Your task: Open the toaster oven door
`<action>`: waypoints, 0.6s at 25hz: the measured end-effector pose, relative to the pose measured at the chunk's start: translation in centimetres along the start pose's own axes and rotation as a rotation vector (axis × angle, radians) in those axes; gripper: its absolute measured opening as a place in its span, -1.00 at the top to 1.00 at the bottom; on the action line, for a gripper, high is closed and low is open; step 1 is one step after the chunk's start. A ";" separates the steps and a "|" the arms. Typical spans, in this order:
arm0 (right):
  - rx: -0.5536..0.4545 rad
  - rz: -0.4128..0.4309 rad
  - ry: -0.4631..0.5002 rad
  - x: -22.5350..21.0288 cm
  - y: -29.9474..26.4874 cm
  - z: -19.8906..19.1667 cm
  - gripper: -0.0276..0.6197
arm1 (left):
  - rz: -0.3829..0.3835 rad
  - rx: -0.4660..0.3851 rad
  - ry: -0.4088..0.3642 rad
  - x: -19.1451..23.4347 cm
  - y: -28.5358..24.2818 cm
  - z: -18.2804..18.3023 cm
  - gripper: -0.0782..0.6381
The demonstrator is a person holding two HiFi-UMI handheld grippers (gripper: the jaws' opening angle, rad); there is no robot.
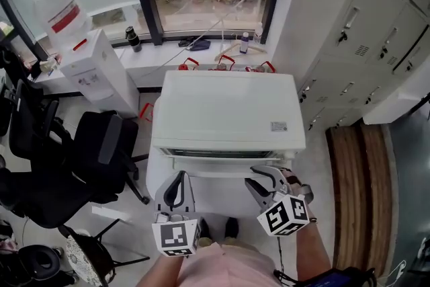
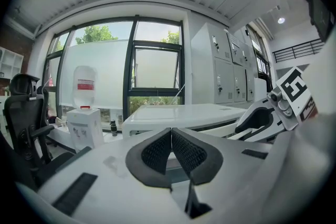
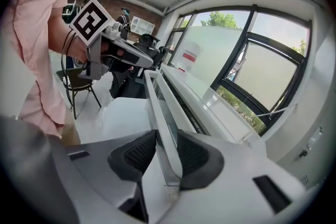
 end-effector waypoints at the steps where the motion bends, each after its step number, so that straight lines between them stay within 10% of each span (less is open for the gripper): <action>1: 0.000 0.003 -0.001 0.3 0.1 0.0 0.52 | 0.001 -0.002 -0.002 0.0 0.1 0.0 0.74; 15: 0.016 0.013 -0.003 3.4 0.5 -0.4 0.55 | -0.003 0.004 -0.009 0.6 1.4 -0.2 0.74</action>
Point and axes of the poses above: the fingertips, and each gripper's own axes: y backward along the fingers, x to its left, z out of its top, the point moved 5 cm from there along y, backward along the fingers, and after that the axes turned 9 degrees about z, right-handed, at the moved point
